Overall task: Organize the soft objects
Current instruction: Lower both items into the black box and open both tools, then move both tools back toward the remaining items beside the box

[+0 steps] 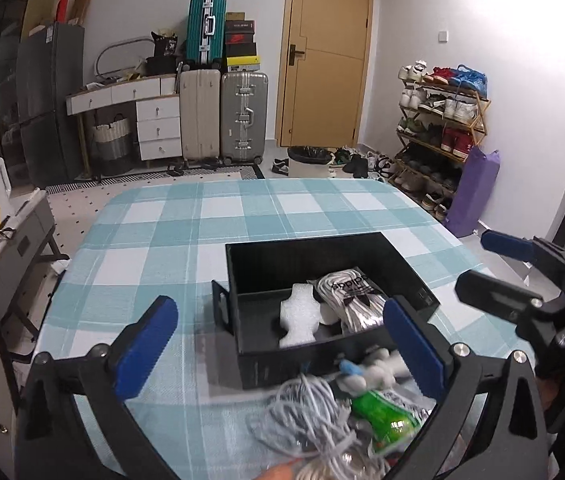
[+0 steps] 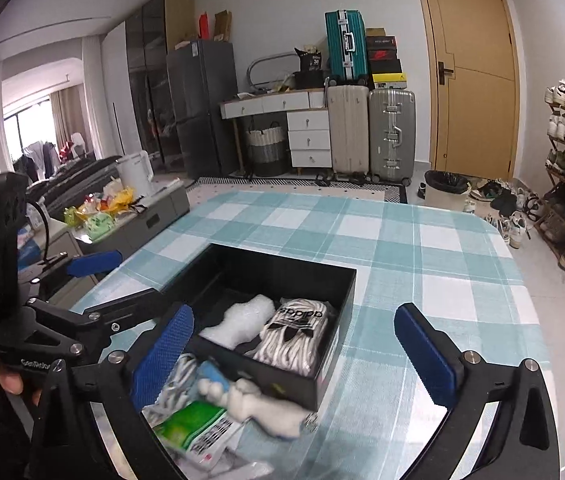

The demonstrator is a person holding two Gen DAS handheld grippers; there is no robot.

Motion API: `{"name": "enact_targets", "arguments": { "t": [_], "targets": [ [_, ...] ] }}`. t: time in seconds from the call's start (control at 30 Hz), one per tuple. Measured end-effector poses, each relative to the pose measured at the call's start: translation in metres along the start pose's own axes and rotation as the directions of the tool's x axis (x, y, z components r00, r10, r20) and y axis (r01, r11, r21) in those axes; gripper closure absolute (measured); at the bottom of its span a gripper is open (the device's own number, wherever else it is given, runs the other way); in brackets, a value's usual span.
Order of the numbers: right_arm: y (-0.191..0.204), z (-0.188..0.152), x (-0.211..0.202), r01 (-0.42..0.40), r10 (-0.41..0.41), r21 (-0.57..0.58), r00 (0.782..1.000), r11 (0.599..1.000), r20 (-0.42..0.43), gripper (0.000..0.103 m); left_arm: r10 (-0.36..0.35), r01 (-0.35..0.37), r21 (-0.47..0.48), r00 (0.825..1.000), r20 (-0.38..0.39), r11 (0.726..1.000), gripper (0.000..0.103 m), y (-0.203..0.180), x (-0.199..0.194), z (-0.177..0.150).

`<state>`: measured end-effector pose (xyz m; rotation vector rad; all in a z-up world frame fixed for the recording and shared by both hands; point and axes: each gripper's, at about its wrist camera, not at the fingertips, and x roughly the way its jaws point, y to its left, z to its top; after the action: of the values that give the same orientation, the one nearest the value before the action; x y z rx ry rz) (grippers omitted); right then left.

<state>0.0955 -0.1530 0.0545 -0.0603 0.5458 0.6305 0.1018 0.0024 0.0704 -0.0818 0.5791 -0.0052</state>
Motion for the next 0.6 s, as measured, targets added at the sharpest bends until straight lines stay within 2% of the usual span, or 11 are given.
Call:
{"name": "enact_targets", "arguments": {
  "t": [0.07,0.23,0.47,0.6],
  "targets": [
    [0.006,-0.004,-0.011,0.013,-0.013,-0.012,1.0,1.0,0.01,0.001,0.021,-0.022,0.015,1.0,0.015,1.0,0.0,-0.001,-0.013,-0.006],
    [0.02,-0.015,-0.03,0.023,-0.023,-0.036,1.0,0.999,0.008,0.001,0.018,-0.018,0.017,1.0,0.018,1.0,0.0,0.0,-0.033,-0.02],
    [0.026,-0.019,-0.042,0.041,-0.041,-0.023,0.999,0.999,0.008,0.001,0.026,-0.026,-0.013,1.0,0.012,1.0,0.0,0.009,-0.048,-0.033],
    [0.027,-0.024,-0.046,0.055,-0.055,-0.009,0.998,0.998,-0.005,0.001,0.005,-0.005,-0.021,1.0,0.003,1.0,0.0,0.012,-0.052,-0.04]
  ]
}}
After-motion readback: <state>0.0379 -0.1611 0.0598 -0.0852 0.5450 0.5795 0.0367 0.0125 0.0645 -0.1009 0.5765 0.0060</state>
